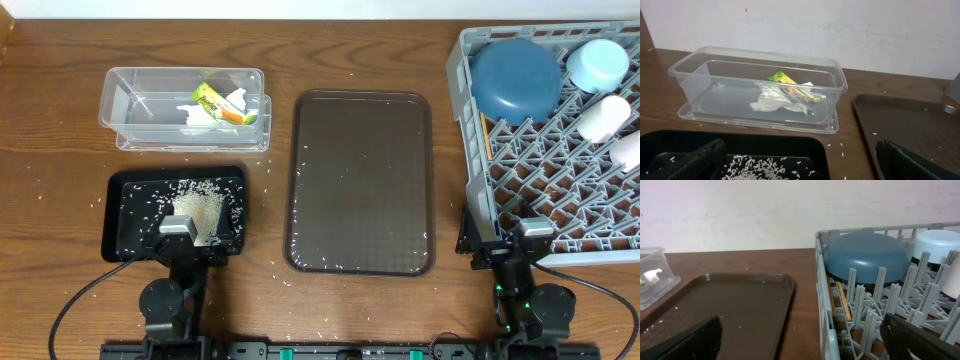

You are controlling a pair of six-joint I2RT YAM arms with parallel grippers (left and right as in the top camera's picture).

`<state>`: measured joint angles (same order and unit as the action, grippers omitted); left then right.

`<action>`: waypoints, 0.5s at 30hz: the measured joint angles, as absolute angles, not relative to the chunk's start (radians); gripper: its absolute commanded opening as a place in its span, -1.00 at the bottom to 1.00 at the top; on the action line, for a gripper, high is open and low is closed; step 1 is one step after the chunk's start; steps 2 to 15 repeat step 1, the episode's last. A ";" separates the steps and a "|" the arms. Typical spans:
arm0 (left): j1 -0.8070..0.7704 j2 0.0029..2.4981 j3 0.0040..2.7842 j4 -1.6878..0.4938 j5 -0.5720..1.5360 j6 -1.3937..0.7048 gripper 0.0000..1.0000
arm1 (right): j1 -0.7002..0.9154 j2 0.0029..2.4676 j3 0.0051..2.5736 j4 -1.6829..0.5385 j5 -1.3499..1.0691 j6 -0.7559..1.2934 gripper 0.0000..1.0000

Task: Sort waste into correct bins and load items into the dishwasher rack

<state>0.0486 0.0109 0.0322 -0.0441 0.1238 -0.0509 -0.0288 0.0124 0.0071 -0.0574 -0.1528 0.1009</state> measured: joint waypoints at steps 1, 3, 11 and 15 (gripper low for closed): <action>0.049 0.011 0.032 -0.044 0.124 -0.051 0.95 | -0.029 0.012 0.007 -0.058 -0.152 0.101 0.98; 0.049 0.011 0.032 -0.044 0.124 -0.051 0.95 | -0.029 0.012 0.007 -0.058 -0.152 0.101 0.98; 0.049 0.011 0.032 -0.044 0.124 -0.051 0.95 | -0.029 0.012 0.007 -0.058 -0.152 0.101 0.98; 0.049 0.011 0.032 -0.044 0.124 -0.051 0.95 | -0.029 0.012 0.007 -0.058 -0.152 0.101 0.98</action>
